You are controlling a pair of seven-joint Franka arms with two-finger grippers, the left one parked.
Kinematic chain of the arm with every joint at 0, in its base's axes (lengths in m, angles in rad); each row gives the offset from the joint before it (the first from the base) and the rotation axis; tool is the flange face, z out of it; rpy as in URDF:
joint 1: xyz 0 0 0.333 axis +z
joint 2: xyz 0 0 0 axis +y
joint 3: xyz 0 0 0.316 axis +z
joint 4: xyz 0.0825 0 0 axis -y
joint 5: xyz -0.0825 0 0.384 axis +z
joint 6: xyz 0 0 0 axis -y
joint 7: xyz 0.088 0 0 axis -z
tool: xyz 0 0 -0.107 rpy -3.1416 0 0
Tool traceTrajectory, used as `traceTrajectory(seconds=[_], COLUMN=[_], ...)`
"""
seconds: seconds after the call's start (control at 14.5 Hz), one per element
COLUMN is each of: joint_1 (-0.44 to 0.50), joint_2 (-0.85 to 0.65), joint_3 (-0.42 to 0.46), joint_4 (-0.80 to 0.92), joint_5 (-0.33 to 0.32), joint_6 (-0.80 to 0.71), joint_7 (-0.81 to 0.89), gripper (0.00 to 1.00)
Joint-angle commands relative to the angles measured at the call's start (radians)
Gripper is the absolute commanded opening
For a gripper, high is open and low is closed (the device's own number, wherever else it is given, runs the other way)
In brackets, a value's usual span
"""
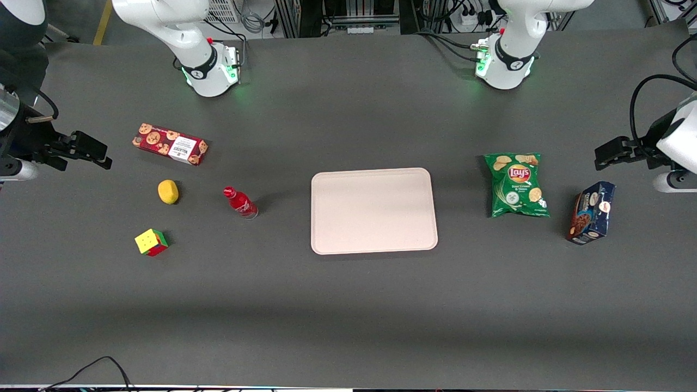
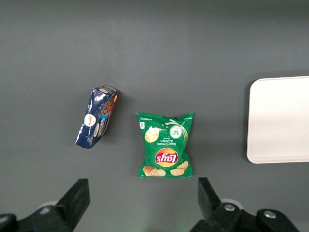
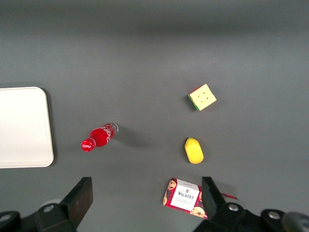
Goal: Place coke bottle on tray
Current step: 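Move the right gripper toward the red Coca-Cola bottle lying on the table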
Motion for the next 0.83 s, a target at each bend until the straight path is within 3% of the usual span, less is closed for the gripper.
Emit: traceTrajectory(seconds=[0.0, 0.48, 0.76], joint_1=[-0.008, 0.008, 0.013], joint_2=[0.015, 0.012, 0.021], joint_3=[0.004, 0.014, 0.089], joint_4=[0.031, 0.033, 0.036], joint_5=[-0.011, -0.007, -0.001], joint_6=[-0.020, -0.020, -0.017], joint_7=[-0.023, 0.007, 0.088], gripper=[1.00, 1.00, 1.00])
